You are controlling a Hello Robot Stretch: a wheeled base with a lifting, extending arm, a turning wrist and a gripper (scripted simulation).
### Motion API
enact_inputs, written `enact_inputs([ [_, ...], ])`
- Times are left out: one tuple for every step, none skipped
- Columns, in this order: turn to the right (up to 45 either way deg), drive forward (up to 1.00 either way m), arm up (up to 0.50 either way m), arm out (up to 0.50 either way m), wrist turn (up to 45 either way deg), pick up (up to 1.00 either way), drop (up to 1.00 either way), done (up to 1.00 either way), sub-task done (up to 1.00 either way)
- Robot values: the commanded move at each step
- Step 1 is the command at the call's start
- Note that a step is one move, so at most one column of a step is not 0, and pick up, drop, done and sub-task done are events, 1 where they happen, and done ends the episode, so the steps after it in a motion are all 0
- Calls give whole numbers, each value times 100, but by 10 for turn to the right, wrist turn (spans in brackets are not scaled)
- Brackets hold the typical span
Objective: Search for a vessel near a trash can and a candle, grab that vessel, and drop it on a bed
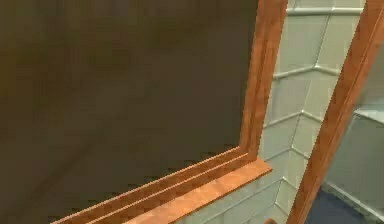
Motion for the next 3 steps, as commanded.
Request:
enact_inputs([
  [450, 0, 0, 0, 0, 0, 0, 0, 0],
  [150, 0, 0, 0, 0, 0, 0, 0, 0],
  [0, 100, 0, 0, 0, 0, 0, 0, 0],
])
